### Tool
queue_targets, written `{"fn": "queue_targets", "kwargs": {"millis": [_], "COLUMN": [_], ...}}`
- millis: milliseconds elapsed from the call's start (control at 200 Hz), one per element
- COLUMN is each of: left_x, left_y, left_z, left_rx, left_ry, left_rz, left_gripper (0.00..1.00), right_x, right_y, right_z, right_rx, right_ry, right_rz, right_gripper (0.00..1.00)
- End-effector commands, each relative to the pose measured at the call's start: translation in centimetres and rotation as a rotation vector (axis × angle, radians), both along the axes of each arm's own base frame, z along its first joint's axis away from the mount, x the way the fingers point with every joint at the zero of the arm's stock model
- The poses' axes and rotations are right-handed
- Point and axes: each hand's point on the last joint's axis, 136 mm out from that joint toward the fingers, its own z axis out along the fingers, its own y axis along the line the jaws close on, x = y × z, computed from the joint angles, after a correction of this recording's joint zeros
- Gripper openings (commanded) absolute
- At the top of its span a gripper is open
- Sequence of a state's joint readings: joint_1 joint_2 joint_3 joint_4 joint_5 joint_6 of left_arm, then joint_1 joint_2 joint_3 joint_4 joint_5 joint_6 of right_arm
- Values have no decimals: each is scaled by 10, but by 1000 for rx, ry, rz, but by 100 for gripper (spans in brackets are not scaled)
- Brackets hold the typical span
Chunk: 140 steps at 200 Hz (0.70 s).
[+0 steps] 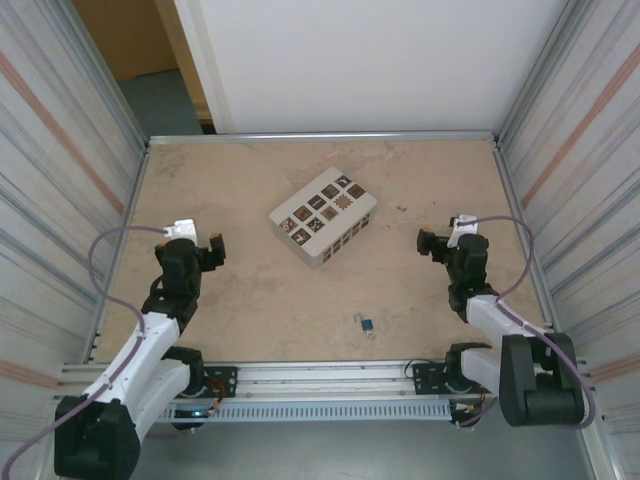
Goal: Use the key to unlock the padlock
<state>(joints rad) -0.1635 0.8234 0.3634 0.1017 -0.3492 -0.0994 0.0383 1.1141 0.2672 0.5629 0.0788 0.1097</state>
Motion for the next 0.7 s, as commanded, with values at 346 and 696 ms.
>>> {"fn": "queue_targets", "kwargs": {"millis": [346, 696], "left_x": [27, 46], "left_y": [-6, -13], "left_z": [-5, -14], "left_rx": [25, 36], "left_ry": [-76, -106], "left_rz": [-96, -169], "left_gripper": [99, 99], "right_x": [20, 39], "right_y": [-6, -3], "right_z": [-1, -28], "right_rx": [-49, -26], "right_ry": [-113, -52], "right_rz": [30, 63], "right_gripper": [99, 99]}}
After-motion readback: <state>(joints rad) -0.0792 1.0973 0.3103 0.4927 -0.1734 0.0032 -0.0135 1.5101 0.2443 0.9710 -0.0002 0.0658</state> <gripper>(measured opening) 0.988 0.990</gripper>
